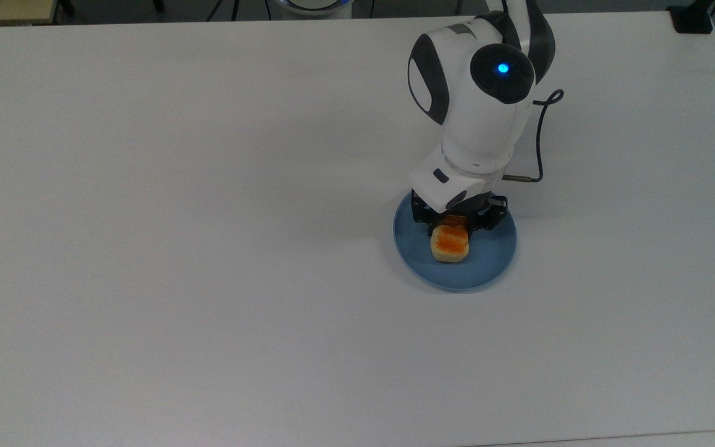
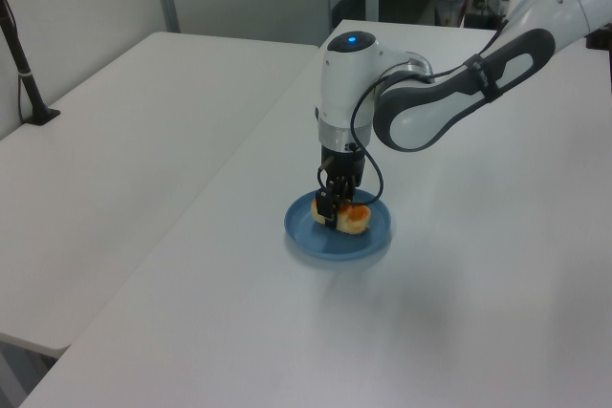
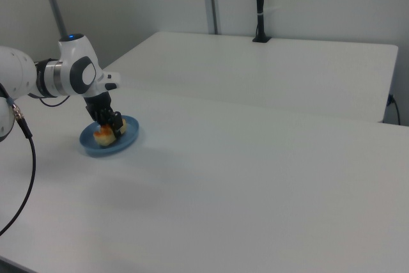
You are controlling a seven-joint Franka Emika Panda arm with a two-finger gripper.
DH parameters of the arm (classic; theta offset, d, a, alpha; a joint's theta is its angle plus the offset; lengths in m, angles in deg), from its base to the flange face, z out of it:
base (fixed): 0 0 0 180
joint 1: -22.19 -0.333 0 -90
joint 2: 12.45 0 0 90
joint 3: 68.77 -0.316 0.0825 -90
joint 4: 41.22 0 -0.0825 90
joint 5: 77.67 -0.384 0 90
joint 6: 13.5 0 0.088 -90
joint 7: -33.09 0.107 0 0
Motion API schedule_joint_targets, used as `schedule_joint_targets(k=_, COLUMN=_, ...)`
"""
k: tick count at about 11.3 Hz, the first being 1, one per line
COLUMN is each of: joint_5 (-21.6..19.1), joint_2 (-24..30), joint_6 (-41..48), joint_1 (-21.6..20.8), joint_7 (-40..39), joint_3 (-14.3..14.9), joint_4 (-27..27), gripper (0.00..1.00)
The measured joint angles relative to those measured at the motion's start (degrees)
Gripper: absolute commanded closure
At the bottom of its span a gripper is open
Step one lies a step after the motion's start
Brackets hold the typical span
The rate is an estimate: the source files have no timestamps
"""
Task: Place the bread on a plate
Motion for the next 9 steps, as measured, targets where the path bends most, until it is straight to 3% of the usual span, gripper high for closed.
schedule_joint_targets(k=5, joint_5=0.6, joint_2=1.9, joint_6=0.9, joint_1=0.1, joint_7=0.0, joint_3=0.4, joint_4=2.2, gripper=0.0)
schedule_joint_targets(k=7, joint_5=1.2, joint_2=6.1, joint_6=7.6, joint_1=0.9, joint_7=-2.8, joint_3=1.1, joint_4=2.7, gripper=0.0)
schedule_joint_targets(k=9, joint_5=1.8, joint_2=12.8, joint_6=19.9, joint_1=4.6, joint_7=-11.8, joint_3=1.4, joint_4=3.1, gripper=0.0)
